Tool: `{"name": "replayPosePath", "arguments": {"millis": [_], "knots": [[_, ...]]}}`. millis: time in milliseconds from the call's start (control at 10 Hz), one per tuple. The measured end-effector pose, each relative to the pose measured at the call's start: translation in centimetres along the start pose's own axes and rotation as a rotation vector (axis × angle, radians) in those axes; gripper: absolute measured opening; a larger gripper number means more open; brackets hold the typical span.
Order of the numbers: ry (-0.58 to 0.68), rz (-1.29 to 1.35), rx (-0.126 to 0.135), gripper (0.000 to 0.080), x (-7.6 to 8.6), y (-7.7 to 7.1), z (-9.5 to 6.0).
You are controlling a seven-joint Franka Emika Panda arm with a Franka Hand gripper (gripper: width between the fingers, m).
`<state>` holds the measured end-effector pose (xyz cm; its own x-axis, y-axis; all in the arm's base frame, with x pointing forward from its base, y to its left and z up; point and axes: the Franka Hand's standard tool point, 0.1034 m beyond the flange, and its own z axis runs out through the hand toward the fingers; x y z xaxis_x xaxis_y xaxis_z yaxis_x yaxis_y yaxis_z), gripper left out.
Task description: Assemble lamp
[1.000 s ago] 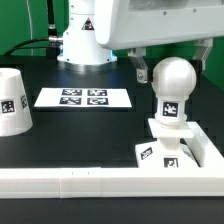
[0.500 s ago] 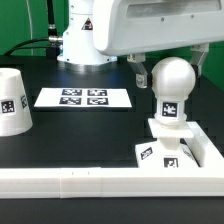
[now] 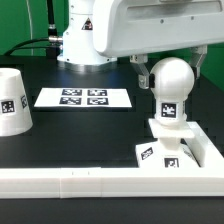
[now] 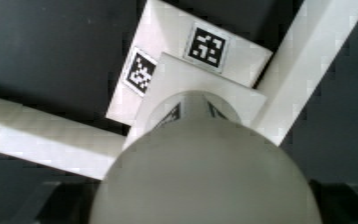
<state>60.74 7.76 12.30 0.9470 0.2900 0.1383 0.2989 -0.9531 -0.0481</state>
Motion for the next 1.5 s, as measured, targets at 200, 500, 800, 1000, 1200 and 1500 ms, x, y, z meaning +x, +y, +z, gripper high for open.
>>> {"name": "replayPosePath", "arguments": {"millis": [200,500,800,1000,1200,1500], "knots": [[0.005,0.245,0.02,0.0576,0.1,-0.6,0.1],[0.01,0.545,0.028,0.0577,0.3,-0.4,0.1],[0.004,0.793,0.03,0.0577,0.4,-0.8,0.2],[0.0,0.951,0.032,0.0577,0.6,-1.1,0.3],[0.001,1.073,0.034,0.0577,1.1,-1.2,0.5],[-0.005,1.233,0.046,0.0577,1.4,-1.1,0.5]]}}
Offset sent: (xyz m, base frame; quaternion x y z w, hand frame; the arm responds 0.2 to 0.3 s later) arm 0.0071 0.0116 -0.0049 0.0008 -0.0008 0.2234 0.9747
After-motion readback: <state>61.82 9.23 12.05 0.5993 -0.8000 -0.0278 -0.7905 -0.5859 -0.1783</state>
